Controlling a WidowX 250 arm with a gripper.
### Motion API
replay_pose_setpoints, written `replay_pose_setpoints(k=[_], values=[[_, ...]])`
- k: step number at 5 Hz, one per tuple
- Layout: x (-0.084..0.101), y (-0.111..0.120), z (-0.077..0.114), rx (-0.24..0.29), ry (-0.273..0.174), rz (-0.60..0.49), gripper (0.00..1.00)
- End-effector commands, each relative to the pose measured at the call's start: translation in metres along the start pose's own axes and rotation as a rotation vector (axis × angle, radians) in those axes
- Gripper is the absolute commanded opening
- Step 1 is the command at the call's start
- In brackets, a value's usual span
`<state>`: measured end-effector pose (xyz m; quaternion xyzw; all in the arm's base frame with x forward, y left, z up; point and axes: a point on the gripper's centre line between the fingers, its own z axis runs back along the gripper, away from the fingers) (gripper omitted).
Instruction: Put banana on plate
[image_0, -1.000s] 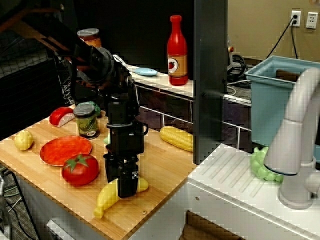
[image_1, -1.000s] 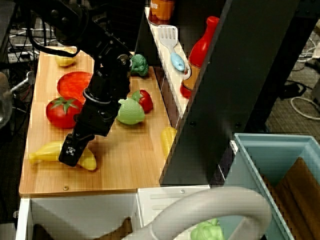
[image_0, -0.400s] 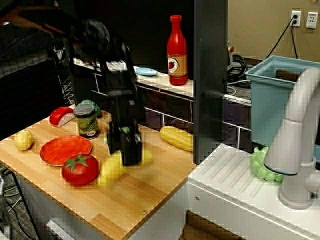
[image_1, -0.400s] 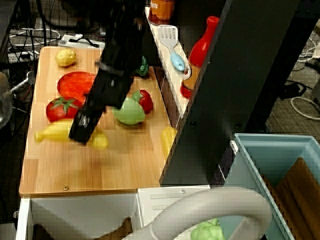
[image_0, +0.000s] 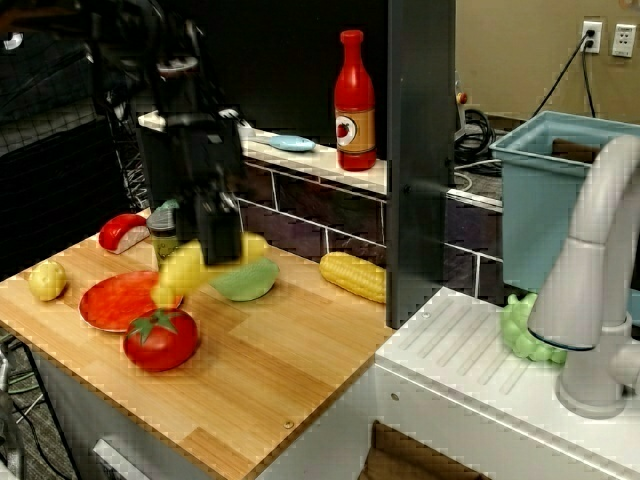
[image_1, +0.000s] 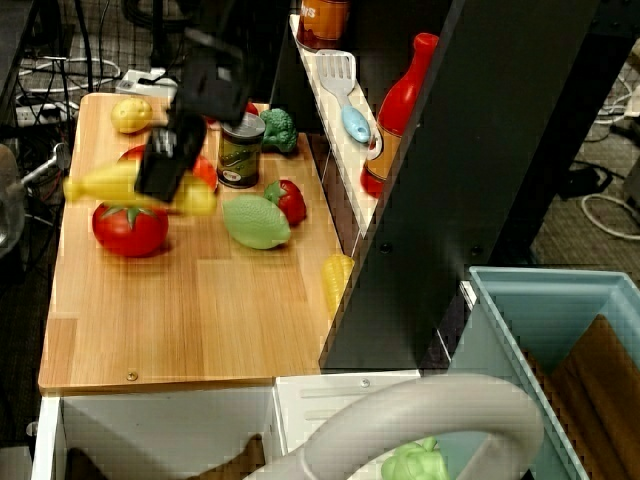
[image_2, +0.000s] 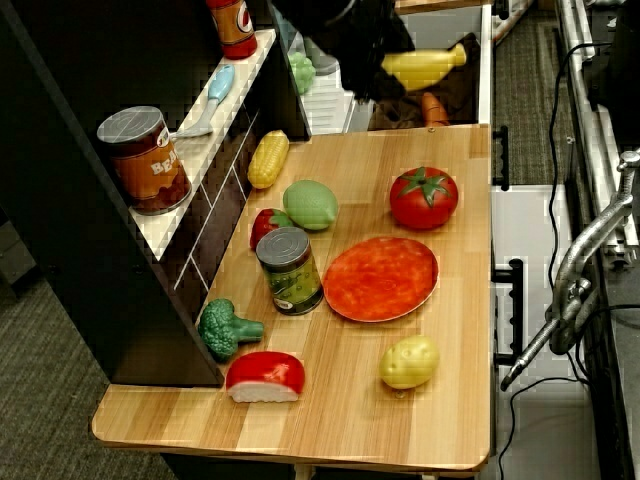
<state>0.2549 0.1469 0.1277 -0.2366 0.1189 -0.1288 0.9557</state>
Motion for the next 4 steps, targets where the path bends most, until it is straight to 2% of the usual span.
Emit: replay_pose_setpoints(k=[1, 2, 3, 4], values=[[-0.013, -0.025, 0.036, 0.018, -0.033, -0.031, 0.0], [-0.01, -0.023, 0.035, 0.109, -0.109, -0.017, 0.0], [-0.005, -0.026, 0.026, 0.209, -0.131, -0.002, 0.0], [-0.001, -0.024, 0.026, 0.326, -0.192, 0.008, 0.0]])
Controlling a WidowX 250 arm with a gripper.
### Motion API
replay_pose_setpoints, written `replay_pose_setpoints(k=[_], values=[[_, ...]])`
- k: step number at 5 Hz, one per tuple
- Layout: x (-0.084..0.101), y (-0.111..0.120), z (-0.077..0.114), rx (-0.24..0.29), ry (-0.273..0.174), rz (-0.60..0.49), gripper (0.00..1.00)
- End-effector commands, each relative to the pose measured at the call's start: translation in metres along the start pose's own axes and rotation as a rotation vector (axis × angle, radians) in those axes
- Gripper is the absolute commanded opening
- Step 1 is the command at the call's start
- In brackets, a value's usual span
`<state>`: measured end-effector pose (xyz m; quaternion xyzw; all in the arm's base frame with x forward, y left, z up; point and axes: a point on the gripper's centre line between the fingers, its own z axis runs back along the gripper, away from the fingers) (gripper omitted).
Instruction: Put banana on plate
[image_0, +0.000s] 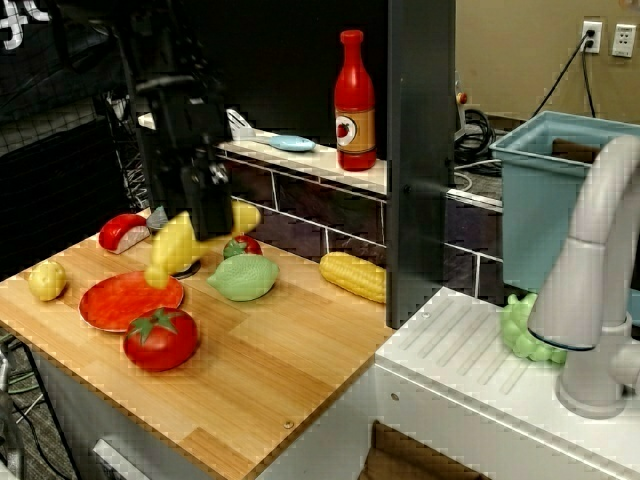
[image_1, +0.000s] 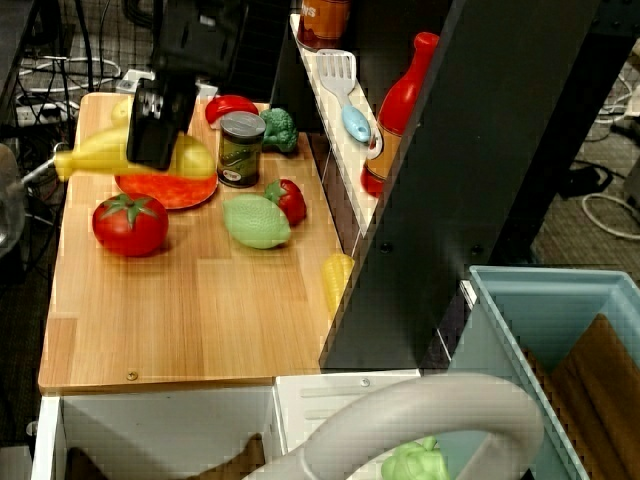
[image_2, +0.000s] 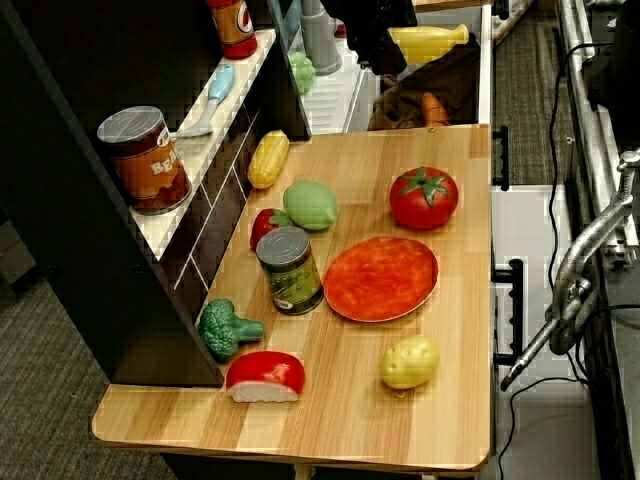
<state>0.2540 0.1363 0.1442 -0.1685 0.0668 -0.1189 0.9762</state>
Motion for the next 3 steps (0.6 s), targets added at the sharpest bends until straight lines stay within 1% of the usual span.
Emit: replay_pose_setpoints(k=[1, 2, 3], values=[[0.009, 0.015, 0.018, 0.247, -0.133, 0.009, 0.0], [0.023, 0.046, 0.026, 0.278, -0.124, 0.051, 0.0], [0.017, 0.093, 0.037, 0.248, -0.147, 0.141, 0.0]])
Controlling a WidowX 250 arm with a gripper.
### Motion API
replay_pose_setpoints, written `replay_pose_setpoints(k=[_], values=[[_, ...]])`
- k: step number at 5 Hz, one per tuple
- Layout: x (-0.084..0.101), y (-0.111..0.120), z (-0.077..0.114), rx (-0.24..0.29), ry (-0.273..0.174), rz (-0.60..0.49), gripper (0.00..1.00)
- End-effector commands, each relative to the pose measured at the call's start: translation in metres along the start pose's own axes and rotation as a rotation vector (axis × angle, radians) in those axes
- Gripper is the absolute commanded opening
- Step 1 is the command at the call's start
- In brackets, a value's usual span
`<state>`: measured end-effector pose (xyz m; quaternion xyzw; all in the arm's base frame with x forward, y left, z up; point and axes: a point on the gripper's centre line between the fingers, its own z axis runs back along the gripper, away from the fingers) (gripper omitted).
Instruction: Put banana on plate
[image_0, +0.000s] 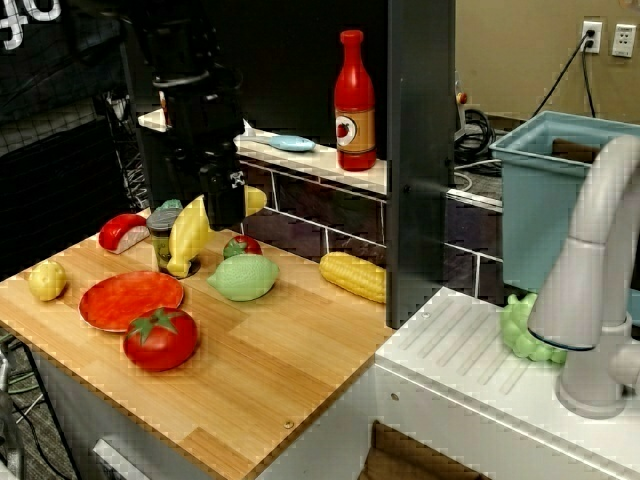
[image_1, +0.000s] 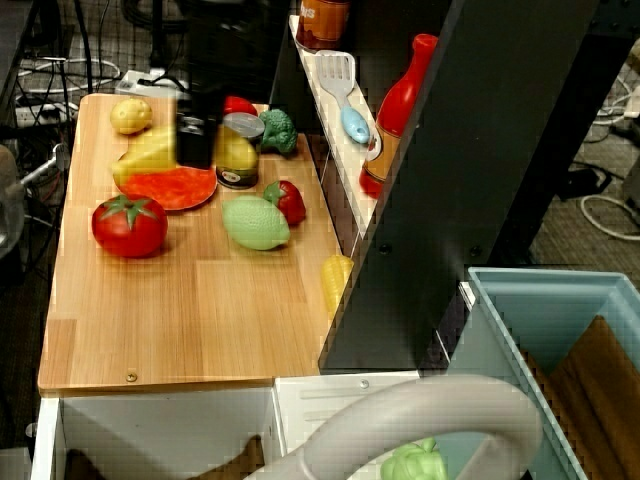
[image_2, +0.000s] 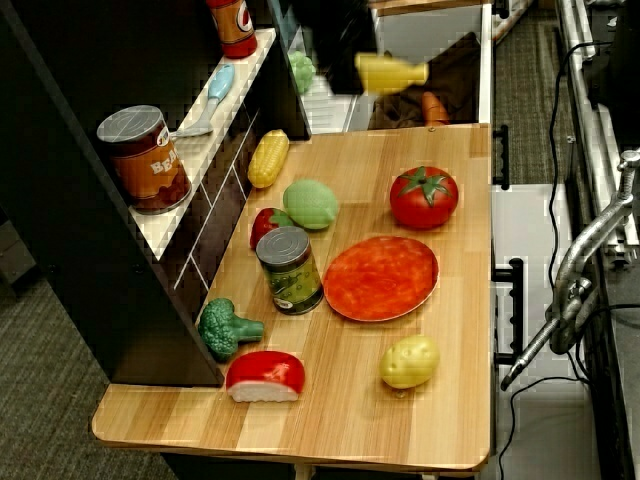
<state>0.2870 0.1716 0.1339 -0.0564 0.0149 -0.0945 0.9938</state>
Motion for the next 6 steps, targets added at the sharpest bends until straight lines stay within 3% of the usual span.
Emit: replay_pose_setpoints(k=[1, 2, 3, 4, 5, 6], values=[[-0.011, 0.092, 0.019, -0.046, -0.041, 0.168, 0.0], [-0.018, 0.106, 0.017, -0.061, -0.013, 0.198, 0.0], [-0.034, 0.113, 0.014, -0.083, -0.015, 0.213, 0.0], [-0.043, 0.11, 0.002, -0.062, 0.011, 0.194, 0.0], [-0.051, 0.115, -0.013, -0.066, 0.069, 0.208, 0.0], [-0.059, 0.119, -0.028, -0.07, 0.091, 0.246, 0.0]])
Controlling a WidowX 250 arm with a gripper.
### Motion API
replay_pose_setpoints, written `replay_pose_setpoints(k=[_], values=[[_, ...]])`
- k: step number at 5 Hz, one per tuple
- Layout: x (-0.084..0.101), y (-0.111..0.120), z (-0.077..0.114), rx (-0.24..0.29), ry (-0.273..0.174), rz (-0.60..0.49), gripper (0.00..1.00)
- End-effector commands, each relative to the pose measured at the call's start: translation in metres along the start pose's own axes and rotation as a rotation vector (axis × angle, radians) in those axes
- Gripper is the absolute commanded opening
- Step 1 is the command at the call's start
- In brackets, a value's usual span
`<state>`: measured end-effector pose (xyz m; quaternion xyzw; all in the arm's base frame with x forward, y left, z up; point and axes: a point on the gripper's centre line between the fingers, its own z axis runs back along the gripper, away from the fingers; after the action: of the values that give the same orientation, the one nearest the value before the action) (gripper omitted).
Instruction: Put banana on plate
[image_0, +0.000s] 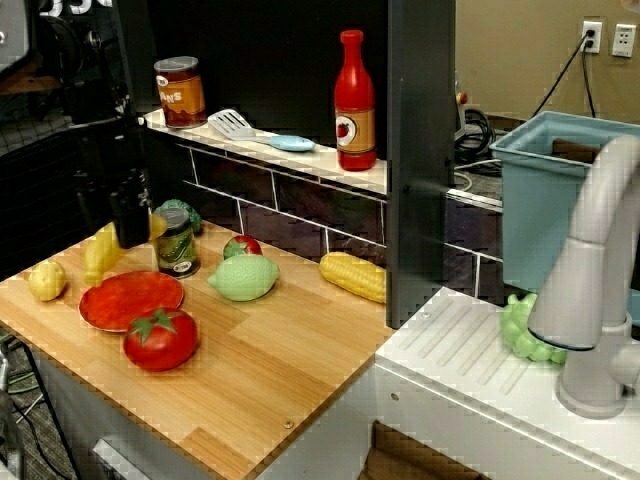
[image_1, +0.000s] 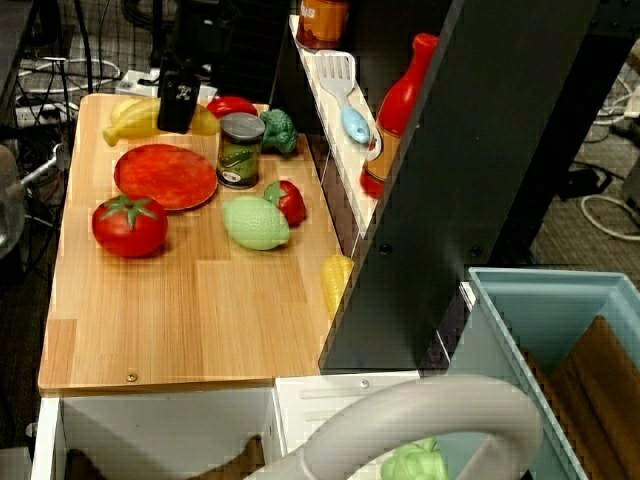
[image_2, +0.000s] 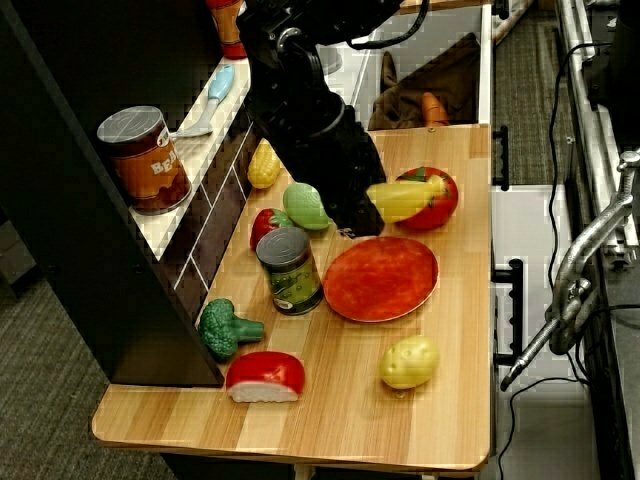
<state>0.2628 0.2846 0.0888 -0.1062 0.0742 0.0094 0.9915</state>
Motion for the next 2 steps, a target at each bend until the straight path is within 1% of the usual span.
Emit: replay_pose_setpoints(k=[1, 2], values=[[-0.0139, 0.0071, -0.0059, 0.056, 0.009, 0.02, 0.0], [-0.0113, 0.008, -0.0123, 0.056, 0.023, 0.031, 0.0]])
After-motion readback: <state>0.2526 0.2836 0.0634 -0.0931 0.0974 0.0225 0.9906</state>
